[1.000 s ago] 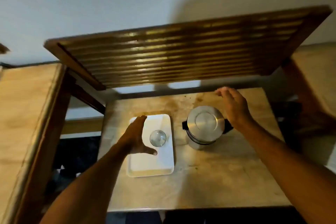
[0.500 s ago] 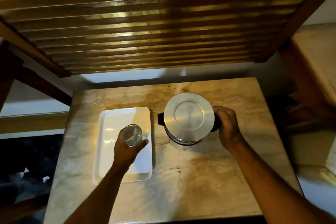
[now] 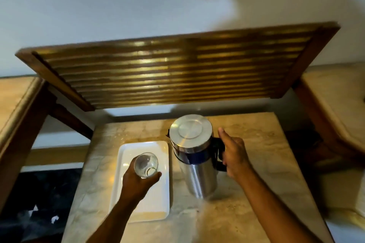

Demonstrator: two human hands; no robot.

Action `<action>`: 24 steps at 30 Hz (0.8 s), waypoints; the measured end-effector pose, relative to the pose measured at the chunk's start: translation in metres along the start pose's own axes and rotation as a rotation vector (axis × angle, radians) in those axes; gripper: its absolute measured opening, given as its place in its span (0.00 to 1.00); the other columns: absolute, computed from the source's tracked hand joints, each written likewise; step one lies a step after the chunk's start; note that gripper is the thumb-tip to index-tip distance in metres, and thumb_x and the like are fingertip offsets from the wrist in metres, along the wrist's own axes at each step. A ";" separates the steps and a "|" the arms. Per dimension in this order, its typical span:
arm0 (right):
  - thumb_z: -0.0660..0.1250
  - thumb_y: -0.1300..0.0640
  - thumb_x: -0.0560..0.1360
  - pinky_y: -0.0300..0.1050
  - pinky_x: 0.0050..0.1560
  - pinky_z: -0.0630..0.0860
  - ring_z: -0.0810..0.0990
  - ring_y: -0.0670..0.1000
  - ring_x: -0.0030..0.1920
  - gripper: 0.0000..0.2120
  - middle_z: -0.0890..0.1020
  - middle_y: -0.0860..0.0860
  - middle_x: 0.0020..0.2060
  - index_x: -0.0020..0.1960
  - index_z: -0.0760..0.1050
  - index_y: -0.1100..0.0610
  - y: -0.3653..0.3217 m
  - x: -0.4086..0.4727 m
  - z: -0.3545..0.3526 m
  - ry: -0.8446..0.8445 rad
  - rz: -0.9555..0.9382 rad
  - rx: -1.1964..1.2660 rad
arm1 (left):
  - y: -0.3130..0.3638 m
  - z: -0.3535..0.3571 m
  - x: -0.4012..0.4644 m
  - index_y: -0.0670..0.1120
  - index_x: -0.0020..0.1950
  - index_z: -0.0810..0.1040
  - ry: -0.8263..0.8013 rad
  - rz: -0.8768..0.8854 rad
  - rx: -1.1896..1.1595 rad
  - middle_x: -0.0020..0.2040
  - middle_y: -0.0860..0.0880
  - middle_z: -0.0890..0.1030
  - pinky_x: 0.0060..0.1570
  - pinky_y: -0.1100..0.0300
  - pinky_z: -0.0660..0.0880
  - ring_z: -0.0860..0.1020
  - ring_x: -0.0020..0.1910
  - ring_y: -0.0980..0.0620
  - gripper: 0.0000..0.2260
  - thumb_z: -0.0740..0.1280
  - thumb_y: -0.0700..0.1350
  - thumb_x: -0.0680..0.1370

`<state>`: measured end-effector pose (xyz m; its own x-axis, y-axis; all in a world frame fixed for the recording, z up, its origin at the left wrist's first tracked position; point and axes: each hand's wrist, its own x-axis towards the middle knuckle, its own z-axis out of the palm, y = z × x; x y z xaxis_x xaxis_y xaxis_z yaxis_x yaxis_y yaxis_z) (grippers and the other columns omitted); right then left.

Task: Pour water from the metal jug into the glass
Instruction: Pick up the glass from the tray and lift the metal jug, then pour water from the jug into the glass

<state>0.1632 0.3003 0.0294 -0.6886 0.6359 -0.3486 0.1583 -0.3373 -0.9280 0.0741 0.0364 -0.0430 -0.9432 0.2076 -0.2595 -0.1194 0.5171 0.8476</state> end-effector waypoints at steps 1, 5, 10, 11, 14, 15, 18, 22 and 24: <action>0.64 0.48 0.78 0.36 0.25 0.71 0.75 0.42 0.20 0.24 0.76 0.45 0.18 0.24 0.80 0.51 -0.008 -0.006 0.003 0.015 0.013 0.001 | 0.013 -0.008 0.001 0.49 0.60 0.78 0.004 0.015 -0.006 0.56 0.47 0.83 0.57 0.45 0.79 0.81 0.55 0.44 0.32 0.81 0.50 0.58; 0.67 0.46 0.75 0.42 0.25 0.74 0.76 0.43 0.23 0.17 0.79 0.48 0.23 0.33 0.83 0.54 -0.082 -0.028 0.015 0.041 0.027 0.055 | 0.093 -0.052 0.010 0.52 0.53 0.78 0.000 0.143 0.000 0.50 0.50 0.83 0.46 0.57 0.78 0.82 0.49 0.49 0.26 0.84 0.43 0.60; 0.69 0.51 0.75 0.49 0.37 0.81 0.85 0.53 0.40 0.10 0.87 0.55 0.37 0.40 0.85 0.56 -0.225 -0.067 0.041 -0.006 -0.214 0.076 | 0.220 -0.120 -0.006 0.56 0.53 0.79 -0.018 0.321 0.004 0.48 0.50 0.85 0.41 0.66 0.78 0.84 0.48 0.53 0.23 0.83 0.44 0.63; 0.69 0.51 0.74 0.46 0.33 0.79 0.85 0.53 0.37 0.11 0.87 0.54 0.34 0.39 0.85 0.57 -0.255 -0.075 0.046 -0.007 -0.259 0.060 | 0.247 -0.132 -0.012 0.57 0.53 0.78 -0.012 0.367 0.009 0.48 0.51 0.85 0.44 0.65 0.78 0.84 0.49 0.53 0.23 0.83 0.47 0.64; 0.70 0.50 0.71 0.39 0.24 0.72 0.81 0.50 0.27 0.13 0.83 0.52 0.27 0.36 0.83 0.59 -0.347 -0.110 0.064 -0.027 -0.346 -0.014 | 0.334 -0.174 -0.037 0.56 0.51 0.78 0.008 0.486 -0.008 0.47 0.51 0.84 0.46 0.60 0.80 0.83 0.47 0.54 0.21 0.80 0.55 0.62; 0.69 0.51 0.71 0.38 0.22 0.69 0.79 0.50 0.25 0.13 0.83 0.52 0.25 0.35 0.83 0.60 -0.373 -0.118 0.069 -0.040 -0.376 -0.045 | 0.360 -0.184 -0.043 0.56 0.50 0.77 0.004 0.514 -0.009 0.46 0.51 0.84 0.44 0.61 0.80 0.83 0.46 0.54 0.21 0.79 0.58 0.61; 0.68 0.52 0.72 0.37 0.19 0.57 0.66 0.48 0.17 0.14 0.74 0.47 0.17 0.32 0.81 0.58 -0.448 -0.147 0.086 -0.088 -0.480 -0.146 | 0.428 -0.218 -0.058 0.56 0.49 0.75 0.013 0.584 -0.050 0.47 0.52 0.83 0.35 0.66 0.78 0.83 0.45 0.52 0.21 0.79 0.57 0.60; 0.70 0.52 0.71 0.34 0.17 0.56 0.62 0.45 0.14 0.13 0.70 0.44 0.14 0.31 0.79 0.57 -0.522 -0.181 0.106 -0.115 -0.620 -0.286 | 0.479 -0.254 -0.071 0.55 0.47 0.77 0.041 0.641 -0.082 0.48 0.52 0.84 0.34 0.66 0.79 0.85 0.45 0.53 0.22 0.79 0.56 0.57; 0.70 0.51 0.70 0.32 0.15 0.57 0.63 0.41 0.14 0.11 0.69 0.42 0.14 0.35 0.82 0.57 -0.550 -0.196 0.114 -0.138 -0.675 -0.390 | 0.489 -0.266 -0.076 0.53 0.46 0.78 0.043 0.651 -0.089 0.46 0.52 0.85 0.34 0.65 0.79 0.85 0.43 0.55 0.22 0.80 0.54 0.56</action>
<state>0.1304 0.2827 0.6231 -0.8015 0.5160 0.3022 -0.1060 0.3747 -0.9211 0.0045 0.0528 0.5142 -0.8424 0.4208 0.3365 0.4565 0.2254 0.8607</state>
